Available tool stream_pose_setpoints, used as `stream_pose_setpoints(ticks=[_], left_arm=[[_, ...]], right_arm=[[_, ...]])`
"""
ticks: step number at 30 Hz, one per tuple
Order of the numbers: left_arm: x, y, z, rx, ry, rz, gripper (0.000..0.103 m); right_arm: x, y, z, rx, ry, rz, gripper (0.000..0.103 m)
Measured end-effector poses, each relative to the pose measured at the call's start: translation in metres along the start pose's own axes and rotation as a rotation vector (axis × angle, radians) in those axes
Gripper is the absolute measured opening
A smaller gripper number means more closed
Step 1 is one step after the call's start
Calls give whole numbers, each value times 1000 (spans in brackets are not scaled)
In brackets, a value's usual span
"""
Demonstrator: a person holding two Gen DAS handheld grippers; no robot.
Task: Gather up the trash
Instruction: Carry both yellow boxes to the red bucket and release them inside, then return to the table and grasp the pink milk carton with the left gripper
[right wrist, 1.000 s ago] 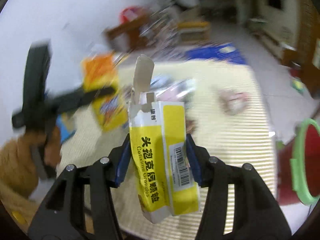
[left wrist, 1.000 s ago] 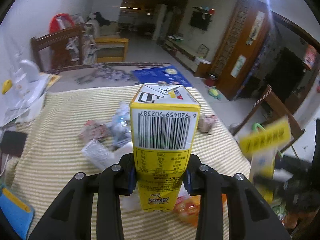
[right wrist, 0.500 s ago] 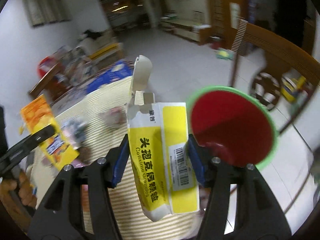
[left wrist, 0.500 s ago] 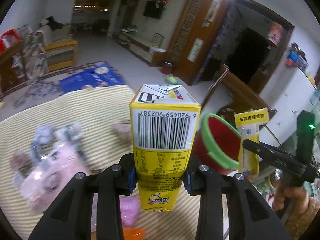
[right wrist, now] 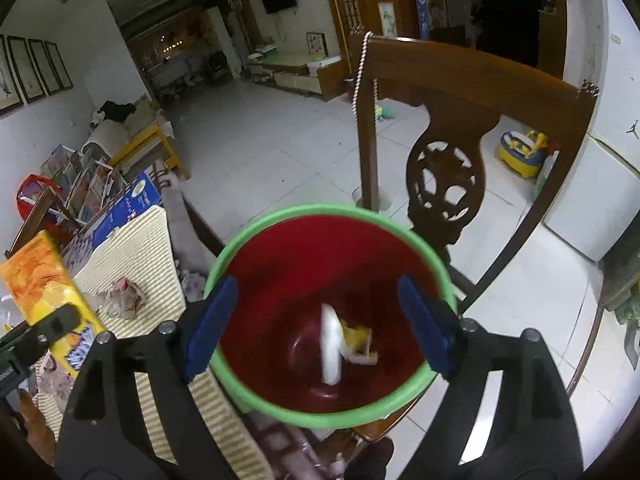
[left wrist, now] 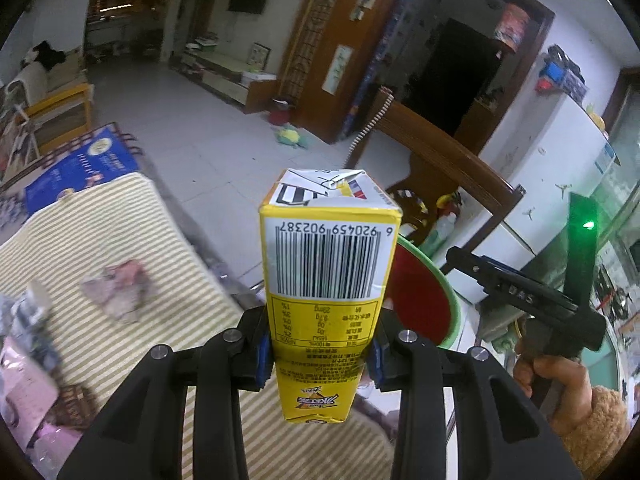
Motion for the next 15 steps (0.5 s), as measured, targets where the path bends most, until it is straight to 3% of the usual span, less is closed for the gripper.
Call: stream_pose_setpoints(ticks=[7,8,9,10,15], left_arm=[[17,-46,54,-54,-82,-27,34],[19,-50,59,-54,-90,-27,38],[22,-54,65,-46,-96,-23,54],[25,-56,69,-45,-94,-10,59],[30,-51,77,-57,-95,11,60]], right_arm=[[0,23,26,-41,4,41,87],[0,26,28,-45,3,42,87],[-2,28,30,-47,1,43,87],[-3,30,33,-49,-2,41,87],[-12,38,34,-46,-10,35,88]])
Point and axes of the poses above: each gripper's, at about its wrist camera, not at the fingertips, and y roughly against the way its jaws point, z to its right, x to its top, the point moved 5 cm from there along -y, roughly the way its jaws point, and after that the axes turned 4 degrees about x, right-handed, at the moved point
